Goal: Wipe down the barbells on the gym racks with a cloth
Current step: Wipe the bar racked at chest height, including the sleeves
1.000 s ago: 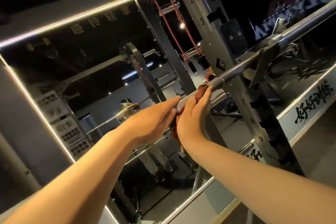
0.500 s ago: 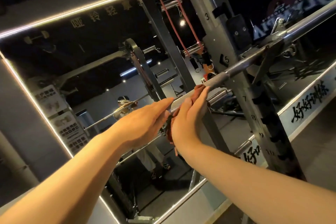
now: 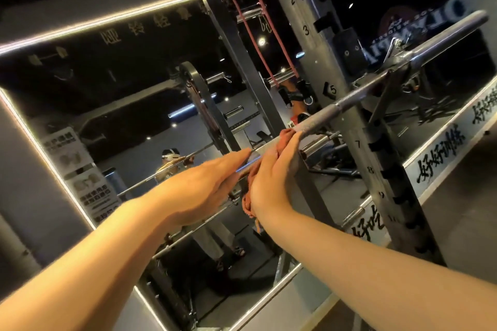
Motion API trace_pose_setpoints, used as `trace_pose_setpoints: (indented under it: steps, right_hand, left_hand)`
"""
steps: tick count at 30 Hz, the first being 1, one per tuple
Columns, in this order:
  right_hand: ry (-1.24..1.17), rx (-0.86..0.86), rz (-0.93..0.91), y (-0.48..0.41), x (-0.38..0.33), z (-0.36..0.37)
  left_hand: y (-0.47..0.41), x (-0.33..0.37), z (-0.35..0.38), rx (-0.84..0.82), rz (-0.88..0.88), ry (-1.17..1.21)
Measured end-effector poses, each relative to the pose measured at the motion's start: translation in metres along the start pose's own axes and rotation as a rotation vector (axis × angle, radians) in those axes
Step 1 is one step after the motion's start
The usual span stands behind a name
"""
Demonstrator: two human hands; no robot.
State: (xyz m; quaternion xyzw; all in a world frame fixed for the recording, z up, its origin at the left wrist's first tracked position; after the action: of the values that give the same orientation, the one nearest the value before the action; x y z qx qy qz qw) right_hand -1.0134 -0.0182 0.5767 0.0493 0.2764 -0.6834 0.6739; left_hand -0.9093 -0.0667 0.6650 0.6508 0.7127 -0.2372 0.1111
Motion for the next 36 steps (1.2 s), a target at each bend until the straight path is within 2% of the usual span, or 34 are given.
trace_pose_setpoints:
  steps: [3,7,10,17,20,22,24,26,29,32,34,36]
  right_hand:
    - [-0.017,-0.025,0.017,0.014,-0.006,0.007]
    - [-0.019,0.134,0.028,-0.014,-0.039,-0.018]
    - [0.004,0.145,0.031,-0.02,-0.034,-0.02]
    - [0.053,-0.084,-0.037,0.031,0.021,0.021]
    - [0.082,0.021,-0.039,0.011,0.003,0.005]
    - [0.021,0.125,-0.081,-0.006,-0.018,-0.007]
    - [-0.066,0.15,-0.046,-0.008,-0.016,-0.008]
    - [-0.094,0.077,-0.003,0.004,0.003,0.005]
    - [-0.014,-0.091,-0.06,0.03,0.028,0.02]
    - [0.025,-0.184,-0.068,0.031,0.026,0.023]
    - [-0.019,-0.136,-0.086,0.017,0.015,0.014]
    - [-0.076,-0.004,-0.063,0.004,0.007,0.004]
  left_hand:
    - [0.017,-0.01,0.005,0.008,-0.028,-0.024]
    - [0.02,-0.01,0.005,0.065,-0.023,-0.003]
    - [0.018,-0.012,0.005,0.098,-0.011,0.014]
    - [0.019,-0.013,0.006,0.136,-0.024,0.009]
    - [0.019,-0.011,0.004,0.126,-0.031,0.026]
    - [0.017,-0.01,0.003,0.108,-0.03,0.05]
    - [0.016,-0.01,0.005,0.067,-0.03,0.061]
    - [0.015,-0.012,0.007,0.033,-0.038,0.069]
    - [0.013,-0.015,0.009,0.018,-0.054,0.093]
    - [0.013,-0.017,0.008,0.036,-0.083,0.069]
    - [0.016,-0.016,0.008,0.051,-0.108,0.017]
    - [0.021,-0.016,0.007,0.048,-0.131,-0.006]
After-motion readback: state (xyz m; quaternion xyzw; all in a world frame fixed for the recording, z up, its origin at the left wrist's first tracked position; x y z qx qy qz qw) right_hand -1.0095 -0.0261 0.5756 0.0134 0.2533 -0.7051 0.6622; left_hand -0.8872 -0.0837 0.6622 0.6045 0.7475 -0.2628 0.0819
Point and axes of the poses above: each hand's wrist, its own y-axis away from the middle knuckle, its own z-axis out of the palm, x = y × z, the point moved 9 cm from there along -y, towards the middle knuckle, and after that the axes turned 11 degrees about -y, right-handed, at the moved point
